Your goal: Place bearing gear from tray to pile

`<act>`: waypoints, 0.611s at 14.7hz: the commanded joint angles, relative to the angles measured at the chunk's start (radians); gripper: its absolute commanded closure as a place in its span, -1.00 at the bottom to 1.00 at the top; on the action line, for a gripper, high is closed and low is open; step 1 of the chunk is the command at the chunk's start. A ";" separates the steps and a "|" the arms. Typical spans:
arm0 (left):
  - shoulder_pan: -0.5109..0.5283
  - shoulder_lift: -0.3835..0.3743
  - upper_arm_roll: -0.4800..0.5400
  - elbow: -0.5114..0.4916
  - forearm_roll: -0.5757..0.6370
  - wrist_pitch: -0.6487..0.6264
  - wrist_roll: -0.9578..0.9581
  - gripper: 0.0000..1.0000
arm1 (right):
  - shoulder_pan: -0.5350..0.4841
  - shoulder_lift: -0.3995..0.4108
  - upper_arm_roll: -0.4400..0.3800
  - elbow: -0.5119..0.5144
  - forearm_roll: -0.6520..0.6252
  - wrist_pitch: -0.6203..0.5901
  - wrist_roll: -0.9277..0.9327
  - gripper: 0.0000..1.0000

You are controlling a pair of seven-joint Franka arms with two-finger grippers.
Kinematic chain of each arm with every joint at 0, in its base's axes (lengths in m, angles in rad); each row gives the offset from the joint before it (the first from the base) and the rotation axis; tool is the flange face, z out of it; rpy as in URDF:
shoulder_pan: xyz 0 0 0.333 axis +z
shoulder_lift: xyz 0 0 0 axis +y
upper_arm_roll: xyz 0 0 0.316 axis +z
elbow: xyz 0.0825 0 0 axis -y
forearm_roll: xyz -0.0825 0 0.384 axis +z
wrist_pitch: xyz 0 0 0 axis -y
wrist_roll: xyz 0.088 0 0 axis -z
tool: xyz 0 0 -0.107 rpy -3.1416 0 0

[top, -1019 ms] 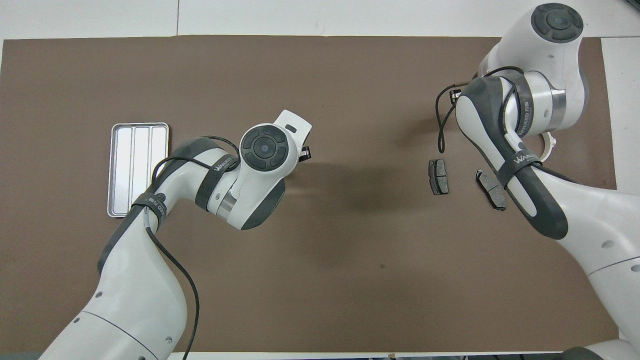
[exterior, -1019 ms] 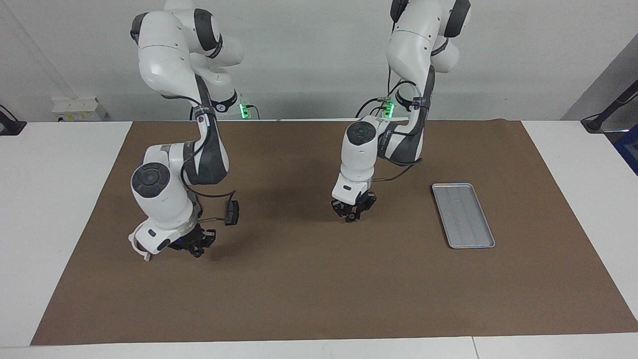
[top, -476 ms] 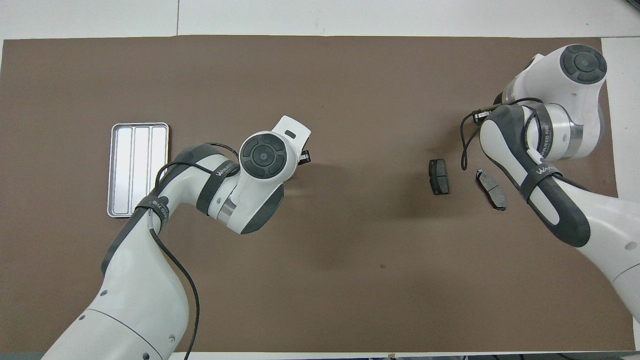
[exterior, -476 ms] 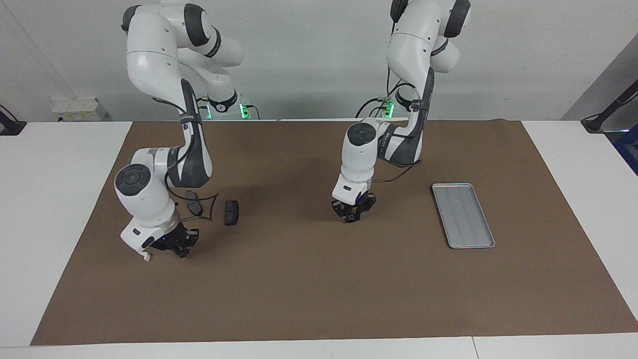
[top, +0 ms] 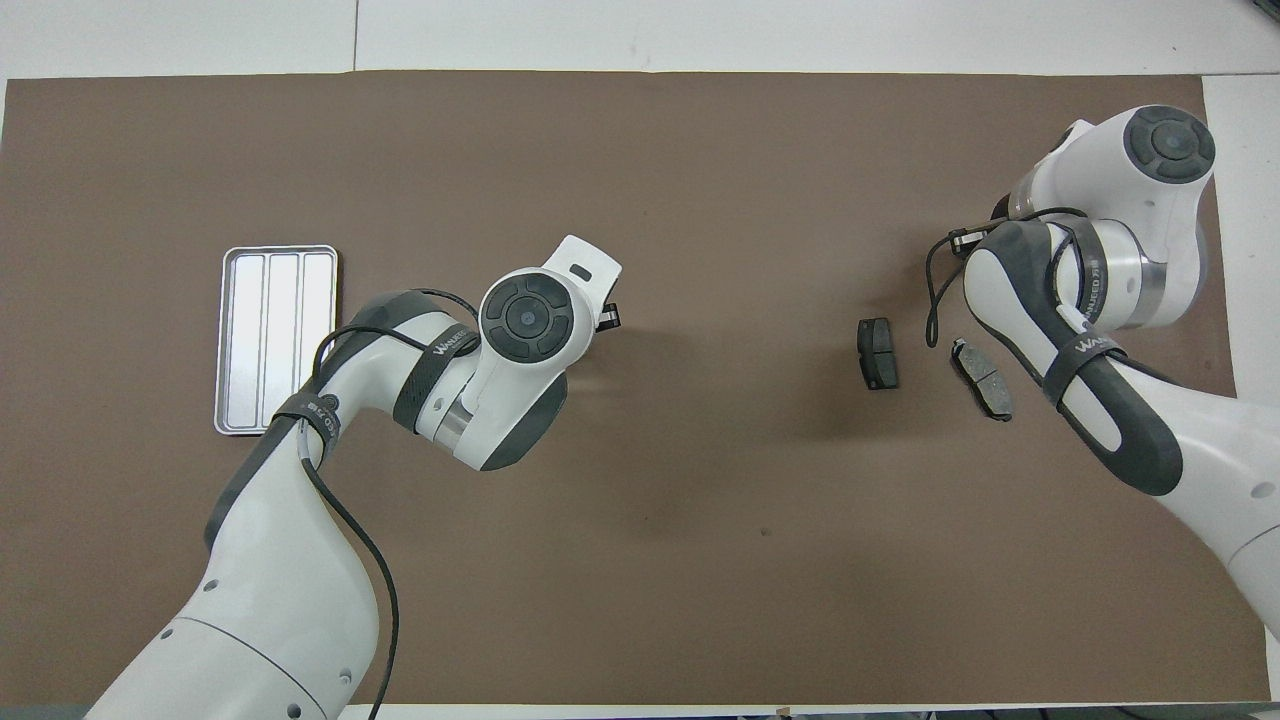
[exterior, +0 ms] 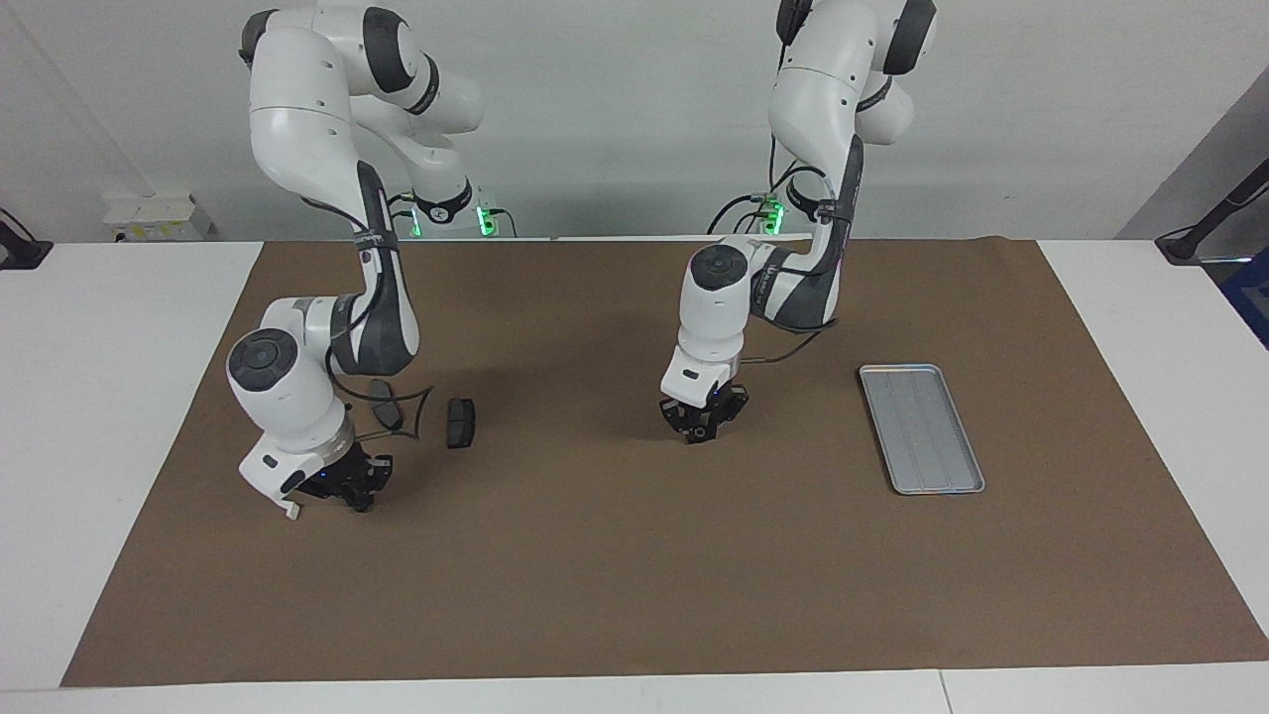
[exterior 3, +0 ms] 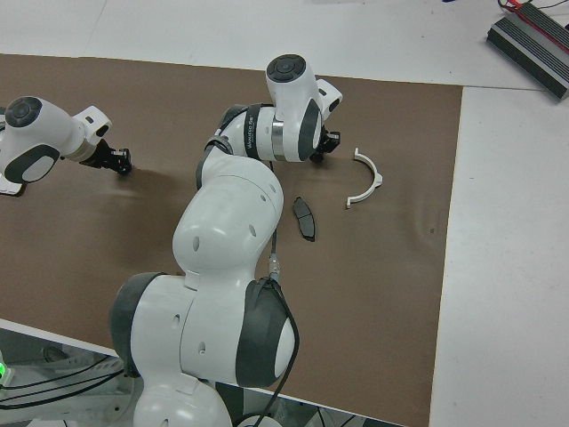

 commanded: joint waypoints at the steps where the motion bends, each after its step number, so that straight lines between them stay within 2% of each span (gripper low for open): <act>1: -0.016 -0.012 0.015 -0.026 0.027 0.025 -0.027 0.12 | -0.024 -0.036 0.015 -0.052 0.017 0.024 -0.036 1.00; 3: -0.016 -0.014 0.015 -0.021 0.032 0.021 -0.027 -0.82 | -0.030 -0.038 0.015 -0.063 0.017 0.046 -0.034 1.00; 4: -0.014 -0.014 0.015 -0.012 0.057 0.009 -0.025 -1.00 | -0.030 -0.040 0.015 -0.076 0.017 0.071 -0.034 1.00; 5: -0.011 -0.014 0.017 0.018 0.076 -0.017 -0.025 -1.00 | -0.030 -0.044 0.015 -0.086 0.017 0.088 -0.030 1.00; 7: 0.006 -0.005 0.015 0.160 0.079 -0.159 -0.012 -1.00 | -0.030 -0.044 0.015 -0.087 0.018 0.091 -0.025 -0.13; 8: 0.024 -0.003 0.017 0.211 0.079 -0.204 -0.004 -1.00 | -0.030 -0.044 0.015 -0.087 0.018 0.091 -0.023 -0.56; 9: 0.053 -0.012 0.015 0.250 0.079 -0.229 0.014 -1.00 | -0.028 -0.044 0.015 -0.087 0.017 0.091 -0.019 -0.87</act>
